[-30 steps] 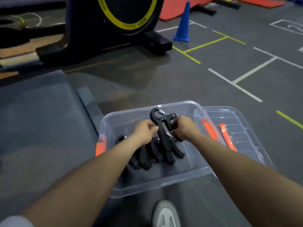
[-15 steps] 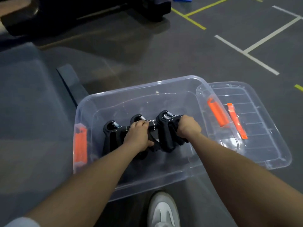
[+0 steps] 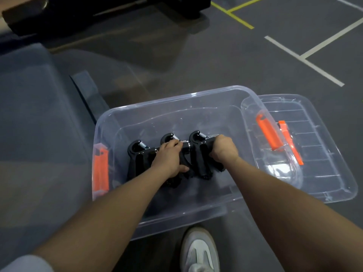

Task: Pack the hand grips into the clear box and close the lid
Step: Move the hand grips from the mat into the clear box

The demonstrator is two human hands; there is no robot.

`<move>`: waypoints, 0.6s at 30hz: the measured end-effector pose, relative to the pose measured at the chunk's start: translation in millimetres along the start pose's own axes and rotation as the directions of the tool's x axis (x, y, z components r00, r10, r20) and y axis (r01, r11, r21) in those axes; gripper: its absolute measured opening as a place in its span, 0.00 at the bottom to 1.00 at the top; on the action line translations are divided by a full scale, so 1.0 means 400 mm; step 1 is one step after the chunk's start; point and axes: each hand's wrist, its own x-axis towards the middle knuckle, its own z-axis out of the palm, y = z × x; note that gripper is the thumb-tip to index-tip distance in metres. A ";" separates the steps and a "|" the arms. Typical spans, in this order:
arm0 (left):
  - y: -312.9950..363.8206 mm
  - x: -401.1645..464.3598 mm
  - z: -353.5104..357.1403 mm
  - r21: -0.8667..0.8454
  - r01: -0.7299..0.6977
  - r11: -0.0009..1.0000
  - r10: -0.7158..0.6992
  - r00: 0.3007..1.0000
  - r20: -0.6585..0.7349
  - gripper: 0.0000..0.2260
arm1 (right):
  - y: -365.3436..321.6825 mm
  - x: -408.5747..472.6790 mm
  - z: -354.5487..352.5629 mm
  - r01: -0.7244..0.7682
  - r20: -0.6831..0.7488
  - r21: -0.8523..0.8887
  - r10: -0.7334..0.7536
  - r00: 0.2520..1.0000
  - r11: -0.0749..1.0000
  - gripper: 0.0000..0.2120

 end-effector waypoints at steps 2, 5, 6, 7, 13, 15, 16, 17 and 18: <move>0.003 -0.014 -0.022 -0.055 0.015 0.998 -0.017 0.999 -0.045 0.33 | -0.021 -0.013 -0.020 0.025 -0.028 0.019 -0.025 0.999 1.000 0.13; 0.000 -0.049 -0.097 -0.121 -0.001 0.993 -0.018 0.987 -0.157 0.21 | -0.092 -0.050 -0.071 0.096 -0.066 0.049 -0.093 0.993 0.994 0.14; -0.007 -0.066 -0.131 -0.132 -0.010 0.991 -0.016 0.979 -0.201 0.19 | -0.126 -0.067 -0.089 0.128 -0.075 0.057 -0.124 0.989 0.990 0.15; -0.018 -0.085 -0.166 -0.141 -0.015 0.990 -0.020 0.969 -0.245 0.19 | -0.164 -0.086 -0.107 0.163 -0.086 0.063 -0.157 0.984 0.985 0.15; -0.164 -0.272 -0.361 -0.199 0.073 0.977 -0.152 0.897 -0.415 0.18 | -0.427 -0.247 -0.150 0.374 -0.094 0.102 -0.365 0.926 0.922 0.17; -0.232 -0.352 -0.405 -0.219 0.124 0.968 -0.211 0.872 -0.441 0.17 | -0.515 -0.312 -0.137 0.448 -0.078 0.095 -0.442 0.894 0.889 0.18; -0.267 -0.393 -0.423 -0.218 0.151 0.964 -0.237 0.859 -0.454 0.17 | -0.559 -0.346 -0.127 0.482 -0.066 0.089 -0.478 0.876 0.872 0.18; -0.303 -0.434 -0.438 -0.221 0.178 0.959 -0.264 0.845 -0.466 0.18 | -0.602 -0.378 -0.115 0.517 -0.055 0.082 -0.514 0.856 0.852 0.18; -0.339 -0.477 -0.452 -0.231 0.204 0.951 -0.293 0.829 -0.477 0.18 | -0.645 -0.411 -0.100 0.549 -0.041 0.076 -0.548 0.836 0.832 0.18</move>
